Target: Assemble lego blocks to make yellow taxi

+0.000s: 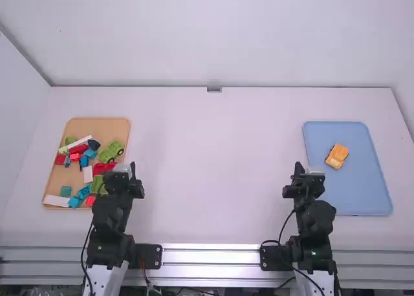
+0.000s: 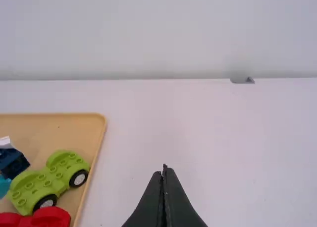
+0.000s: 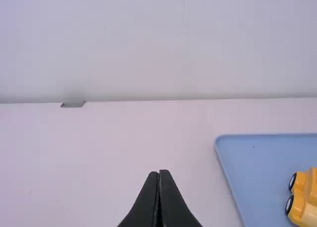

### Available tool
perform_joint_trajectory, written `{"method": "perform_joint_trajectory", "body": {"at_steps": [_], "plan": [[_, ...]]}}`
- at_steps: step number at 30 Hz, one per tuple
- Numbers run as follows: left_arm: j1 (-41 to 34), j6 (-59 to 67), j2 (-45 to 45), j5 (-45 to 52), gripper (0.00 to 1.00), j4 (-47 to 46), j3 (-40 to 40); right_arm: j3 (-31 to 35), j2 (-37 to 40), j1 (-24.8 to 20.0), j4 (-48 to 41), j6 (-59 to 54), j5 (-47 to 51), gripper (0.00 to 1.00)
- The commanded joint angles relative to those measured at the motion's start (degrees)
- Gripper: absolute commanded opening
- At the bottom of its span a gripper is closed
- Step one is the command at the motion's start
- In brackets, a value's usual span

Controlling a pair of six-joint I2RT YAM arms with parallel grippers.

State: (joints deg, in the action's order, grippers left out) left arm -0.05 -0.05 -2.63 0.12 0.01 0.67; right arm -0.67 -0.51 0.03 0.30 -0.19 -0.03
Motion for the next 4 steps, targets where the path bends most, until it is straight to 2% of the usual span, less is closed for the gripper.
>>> {"method": "perform_joint_trajectory", "body": {"at_steps": [1, 4], "plan": [[0.05, 0.05, 1.72, -0.12, 0.0, -0.01, -0.67, 0.67, 0.51, -0.03, -0.3, 0.19, 0.03, 0.0], [0.05, 0.05, 2.63, -0.12, 0.0, -0.01, -0.67, 0.67, 0.51, -0.03, -0.3, 0.19, 0.03, 0.0]]}}
